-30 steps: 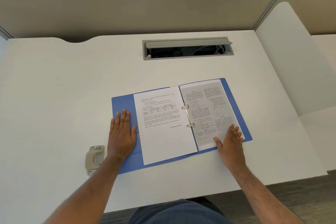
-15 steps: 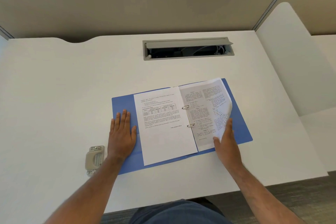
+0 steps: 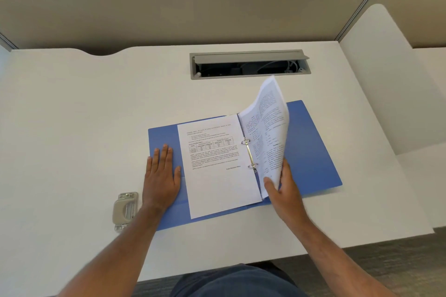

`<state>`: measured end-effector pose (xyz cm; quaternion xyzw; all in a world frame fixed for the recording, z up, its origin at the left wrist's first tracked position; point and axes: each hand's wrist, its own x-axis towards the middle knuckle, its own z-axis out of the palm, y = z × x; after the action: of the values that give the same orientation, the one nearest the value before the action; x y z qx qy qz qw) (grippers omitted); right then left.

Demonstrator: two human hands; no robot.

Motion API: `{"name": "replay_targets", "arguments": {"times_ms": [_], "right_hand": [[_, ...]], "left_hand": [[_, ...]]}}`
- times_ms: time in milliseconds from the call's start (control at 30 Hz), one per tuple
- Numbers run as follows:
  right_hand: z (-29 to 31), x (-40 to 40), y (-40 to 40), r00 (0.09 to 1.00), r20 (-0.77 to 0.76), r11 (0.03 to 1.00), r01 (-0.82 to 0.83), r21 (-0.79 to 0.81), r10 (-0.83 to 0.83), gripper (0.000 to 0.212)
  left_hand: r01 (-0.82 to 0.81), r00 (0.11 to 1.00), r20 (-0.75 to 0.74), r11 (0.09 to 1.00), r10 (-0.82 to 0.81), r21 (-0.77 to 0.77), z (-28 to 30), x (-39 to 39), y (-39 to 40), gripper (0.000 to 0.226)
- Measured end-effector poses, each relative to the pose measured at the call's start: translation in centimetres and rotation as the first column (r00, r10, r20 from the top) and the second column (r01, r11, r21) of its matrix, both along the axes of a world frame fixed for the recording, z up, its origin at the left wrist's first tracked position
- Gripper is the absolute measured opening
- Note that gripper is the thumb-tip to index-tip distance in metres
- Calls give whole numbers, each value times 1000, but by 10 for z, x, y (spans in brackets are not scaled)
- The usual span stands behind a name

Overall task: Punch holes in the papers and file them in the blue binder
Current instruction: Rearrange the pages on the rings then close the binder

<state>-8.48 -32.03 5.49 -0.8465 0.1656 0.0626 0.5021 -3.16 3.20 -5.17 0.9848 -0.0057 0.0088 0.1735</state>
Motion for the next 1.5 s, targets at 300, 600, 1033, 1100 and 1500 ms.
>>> {"name": "replay_targets", "arguments": {"times_ms": [300, 600, 1033, 1100, 1500], "right_hand": [[4, -17, 47, 926, -100, 908, -377, -186, 364, 77], [-10, -24, 50, 808, -210, 757, -589, -282, 550, 71], [-22, -10, 10, 918, -81, 830, -387, -401, 388, 36], [-30, -4, 2, 918, -75, 809, -380, -450, 390, 34], [-50, 1, -13, 874, -143, 734, -470, -490, 464, 55]], "left_hand": [[-3, 999, -32, 1000, 4, 8, 1, 1, 0, 71], [-5, 998, -66, 1000, 5, -4, 5, 2, 1, 72], [-39, 998, -62, 984, 28, -172, 29, 6, -2, 64], [-76, 997, -13, 974, 76, -214, 39, -1, -14, 59], [-337, 925, -312, 851, 219, -404, 71, -42, -70, 35]]}}
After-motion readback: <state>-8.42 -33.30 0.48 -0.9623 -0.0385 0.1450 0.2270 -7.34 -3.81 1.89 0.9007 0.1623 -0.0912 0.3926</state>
